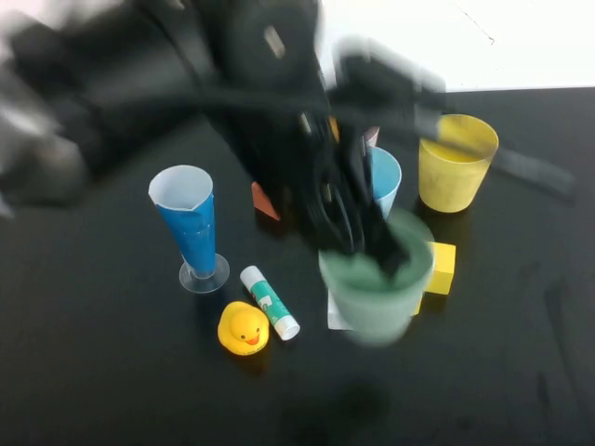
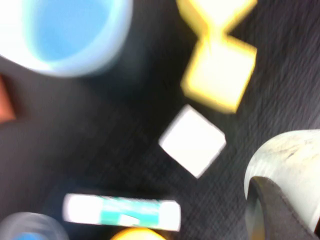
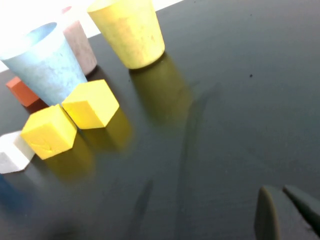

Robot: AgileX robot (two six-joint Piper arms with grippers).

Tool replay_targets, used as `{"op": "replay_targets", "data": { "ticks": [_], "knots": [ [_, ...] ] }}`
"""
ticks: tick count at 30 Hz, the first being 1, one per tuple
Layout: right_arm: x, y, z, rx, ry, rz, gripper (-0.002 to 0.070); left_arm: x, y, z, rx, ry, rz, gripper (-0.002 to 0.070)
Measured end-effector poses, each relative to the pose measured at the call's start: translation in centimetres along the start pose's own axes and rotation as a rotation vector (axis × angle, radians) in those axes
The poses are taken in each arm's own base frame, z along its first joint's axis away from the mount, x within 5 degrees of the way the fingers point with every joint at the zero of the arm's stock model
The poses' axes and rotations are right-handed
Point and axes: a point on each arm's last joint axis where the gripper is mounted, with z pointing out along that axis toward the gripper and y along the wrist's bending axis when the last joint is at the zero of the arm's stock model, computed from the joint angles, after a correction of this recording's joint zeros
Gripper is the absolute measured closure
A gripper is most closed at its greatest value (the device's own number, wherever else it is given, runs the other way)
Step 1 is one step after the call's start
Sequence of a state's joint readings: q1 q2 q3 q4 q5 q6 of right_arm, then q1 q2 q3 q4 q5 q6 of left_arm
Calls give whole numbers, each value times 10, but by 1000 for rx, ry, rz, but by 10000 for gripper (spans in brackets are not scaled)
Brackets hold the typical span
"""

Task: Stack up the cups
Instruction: Pick up the green cup, then place the green cup on the blue cup

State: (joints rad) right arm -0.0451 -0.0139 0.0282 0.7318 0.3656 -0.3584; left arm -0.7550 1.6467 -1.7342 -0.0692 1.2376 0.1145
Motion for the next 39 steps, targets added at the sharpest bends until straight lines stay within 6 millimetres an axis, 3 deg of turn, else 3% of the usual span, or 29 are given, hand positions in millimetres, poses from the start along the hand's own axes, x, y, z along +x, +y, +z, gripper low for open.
{"op": "replay_targets", "data": {
  "ticks": [4,7,15,25,39],
  "knots": [
    [0,0,0,0,0,-2,679,-15,7,-47,-107,-194,-45,657],
    [0,0,0,1,-2,-2,679,-24,15,-58,-193,-294,-77,658],
    [0,0,0,1,-3,-2,679,-43,42,-24,-284,-336,-158,658],
    [0,0,0,1,-3,-2,679,-45,83,10,-243,-306,-296,658],
    [0,0,0,1,-3,-6,679,-50,85,46,-174,-251,-279,631]
  ]
}}
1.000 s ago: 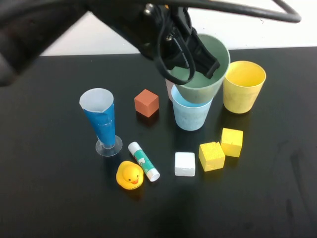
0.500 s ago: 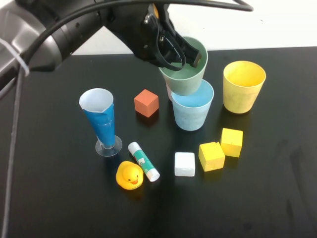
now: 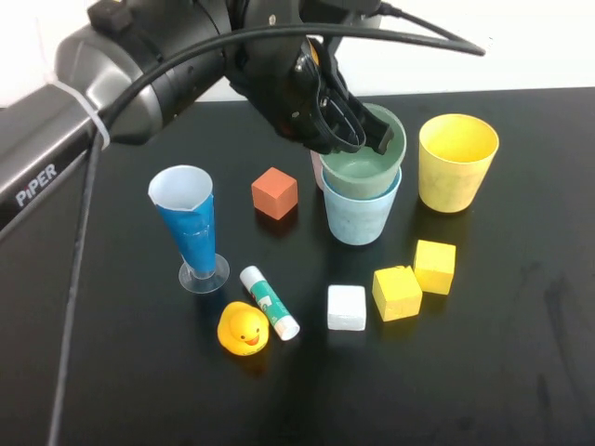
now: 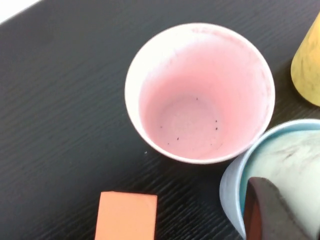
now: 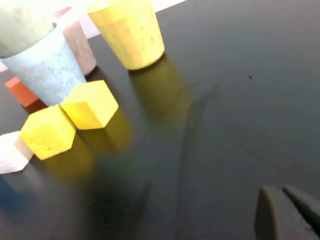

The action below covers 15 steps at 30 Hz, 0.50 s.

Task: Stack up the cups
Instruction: Place the green cup on the blue cup, then pick up the pink cup

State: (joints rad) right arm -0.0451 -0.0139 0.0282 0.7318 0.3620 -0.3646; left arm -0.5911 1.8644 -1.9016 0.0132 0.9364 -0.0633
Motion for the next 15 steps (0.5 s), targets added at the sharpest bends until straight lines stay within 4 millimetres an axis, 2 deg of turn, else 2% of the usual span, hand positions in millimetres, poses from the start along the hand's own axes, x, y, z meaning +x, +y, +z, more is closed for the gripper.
{"op": "replay_targets", "data": {
  "ticks": [6,9,12,15],
  "knots": [
    [0,0,0,-2,-4,-7,679,2,0,1,-5,22,16,465],
    [-1,0,0,-1,-13,-6,679,3,3,-1,-31,34,37,425],
    [-2,1,0,-6,-19,8,679,2,5,-13,-54,30,51,428],
    [-2,2,0,-19,-20,16,679,0,7,-38,-70,-2,59,513]
  ]
}}
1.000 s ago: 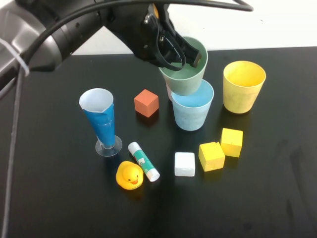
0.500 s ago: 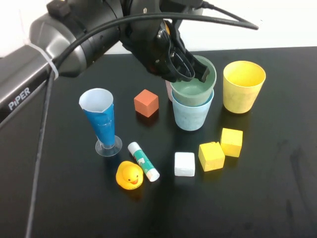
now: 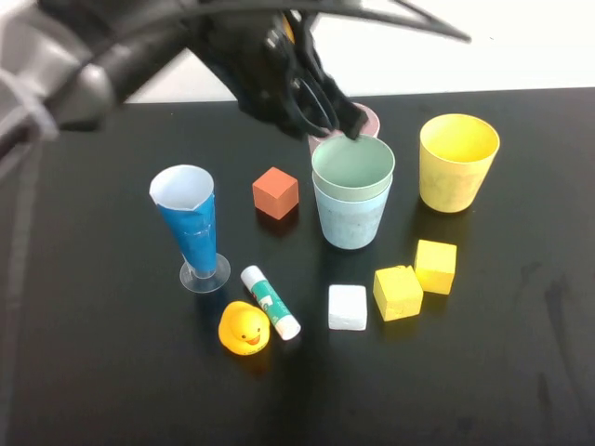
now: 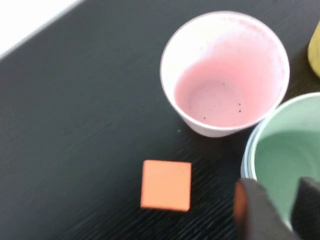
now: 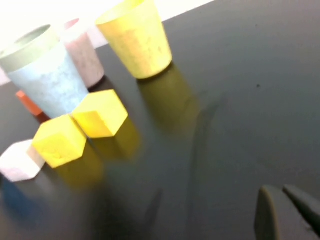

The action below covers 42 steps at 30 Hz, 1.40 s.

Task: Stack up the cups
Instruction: Pick up the pink cup

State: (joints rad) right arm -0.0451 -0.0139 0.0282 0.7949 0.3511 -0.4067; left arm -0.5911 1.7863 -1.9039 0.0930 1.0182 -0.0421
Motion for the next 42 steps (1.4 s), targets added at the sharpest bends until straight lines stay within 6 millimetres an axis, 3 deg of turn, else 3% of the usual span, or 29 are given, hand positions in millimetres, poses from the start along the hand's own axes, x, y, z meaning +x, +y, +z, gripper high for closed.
{"op": "replay_targets", "data": {
  "ticks": [3,8,11,16,21,26,34,37,42],
  "knots": [
    [-5,5,-2,-23,2,-54,679,-1,3,-33,-9,-52,13,627],
    [-45,26,-16,-61,-78,-184,679,15,7,-83,-7,-111,41,667],
    [-67,36,-14,-67,-4,-240,679,39,7,-98,4,-110,47,671],
    [-97,50,-4,-109,166,-414,679,97,7,-122,29,-89,-5,673],
    [-111,55,9,-176,286,-585,679,160,7,-134,33,-52,-80,673],
    [-109,50,23,-182,361,-596,679,208,10,-144,19,-143,-102,673],
    [-114,50,38,-218,459,-583,679,247,13,-145,-11,-272,-100,673],
    [-134,59,38,-252,456,-628,679,251,13,-146,-9,-277,-122,673],
    [-184,77,41,-264,416,-710,679,251,13,-146,-8,-276,-137,673]
  ]
}}
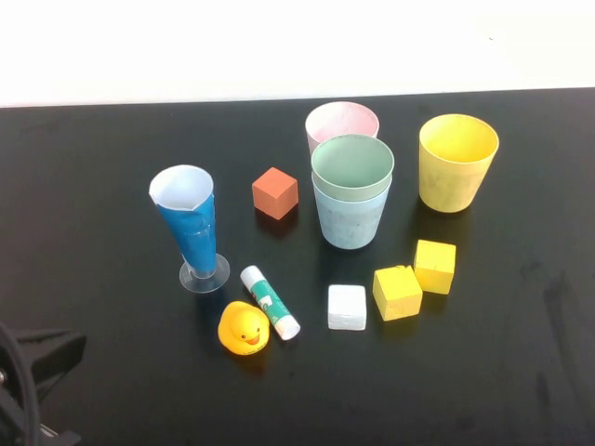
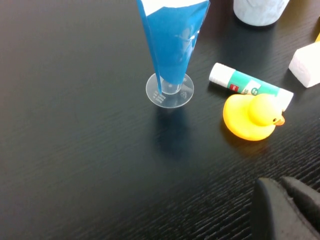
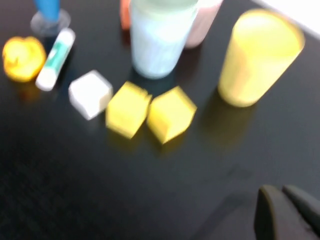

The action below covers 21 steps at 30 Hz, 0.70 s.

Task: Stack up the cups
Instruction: Pick up the pink cup

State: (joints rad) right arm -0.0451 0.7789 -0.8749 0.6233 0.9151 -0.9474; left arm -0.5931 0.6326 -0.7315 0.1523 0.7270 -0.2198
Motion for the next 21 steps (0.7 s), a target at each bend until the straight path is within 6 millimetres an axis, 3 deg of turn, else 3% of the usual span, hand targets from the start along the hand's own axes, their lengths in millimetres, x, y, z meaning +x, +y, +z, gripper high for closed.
{"op": "replay_targets", "data": {
  "ticks": [5,9,15,21],
  "knots": [
    [-52,-24,-11,11,-19,-61,679,0,0,0,-1,0,2,673],
    [-86,-47,-5,-30,2,-71,679,0,0,0,-4,-1,3,673],
    [-118,-79,35,-157,98,-73,679,0,1,0,-10,-2,8,673],
    [-141,-87,92,-222,180,-150,679,0,1,0,-11,-1,10,674]
  ]
}}
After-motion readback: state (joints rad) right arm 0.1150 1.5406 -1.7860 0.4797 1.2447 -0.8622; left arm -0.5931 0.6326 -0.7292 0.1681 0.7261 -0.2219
